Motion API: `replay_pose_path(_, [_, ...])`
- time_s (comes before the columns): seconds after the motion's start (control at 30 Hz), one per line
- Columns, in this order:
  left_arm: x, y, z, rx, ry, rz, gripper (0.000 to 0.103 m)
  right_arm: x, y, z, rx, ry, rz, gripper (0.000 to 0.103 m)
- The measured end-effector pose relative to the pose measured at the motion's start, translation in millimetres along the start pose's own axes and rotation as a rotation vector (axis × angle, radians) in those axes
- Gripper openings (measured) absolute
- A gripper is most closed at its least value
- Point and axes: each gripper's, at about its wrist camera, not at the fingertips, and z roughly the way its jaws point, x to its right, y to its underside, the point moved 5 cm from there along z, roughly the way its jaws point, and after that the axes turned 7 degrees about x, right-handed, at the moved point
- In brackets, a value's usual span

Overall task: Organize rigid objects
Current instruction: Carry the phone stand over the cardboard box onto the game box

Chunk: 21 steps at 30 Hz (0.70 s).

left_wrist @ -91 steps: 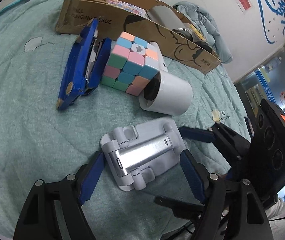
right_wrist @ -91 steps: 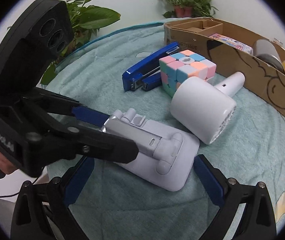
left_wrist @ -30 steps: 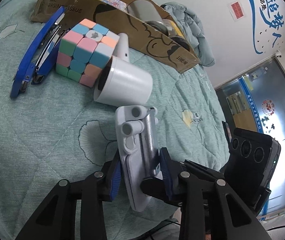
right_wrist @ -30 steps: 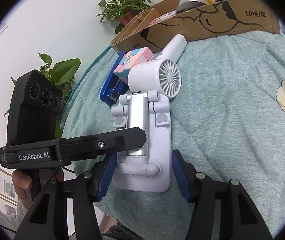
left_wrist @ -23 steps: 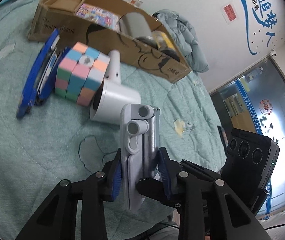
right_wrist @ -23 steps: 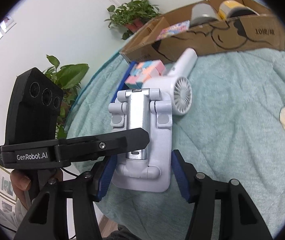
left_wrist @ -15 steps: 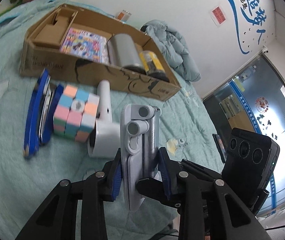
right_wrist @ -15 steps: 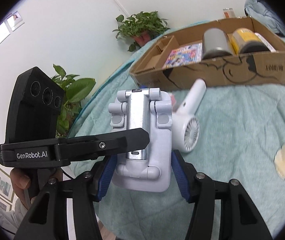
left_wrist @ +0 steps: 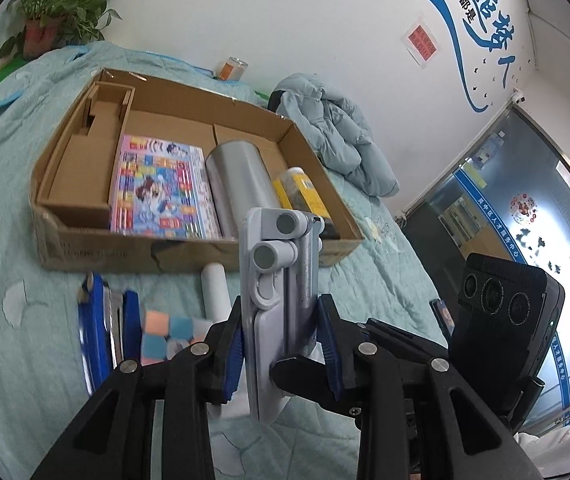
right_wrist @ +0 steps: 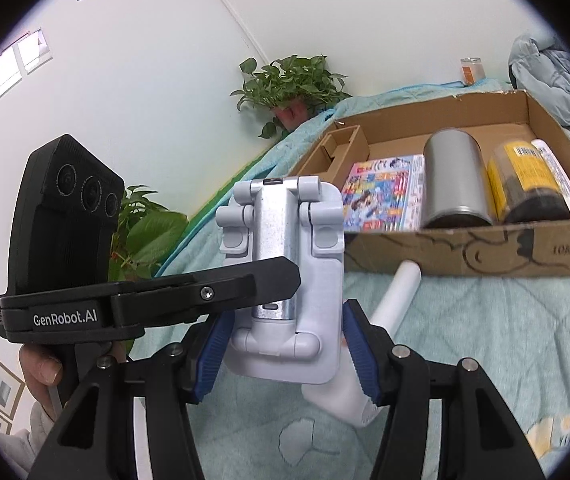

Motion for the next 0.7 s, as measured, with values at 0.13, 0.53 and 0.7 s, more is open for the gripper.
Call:
replay_pose_path(0.13, [-11,-27,11,-0.006,-0.013,0.002,0.031,1,-21,15,-0.006,0.017,-0.015,0.055])
replay_pose_path(0.53, [-68,-102,73,-0.080,-0.050,-0.042,0.030,36,-67,78,-0.094,0.035,0.073,0.055])
replay_pose_path(0.7, [-95,-114,102,-0.120,-0.082,-0.078,0.028,56,-73,107,-0.120,0.063,0.121,0.051])
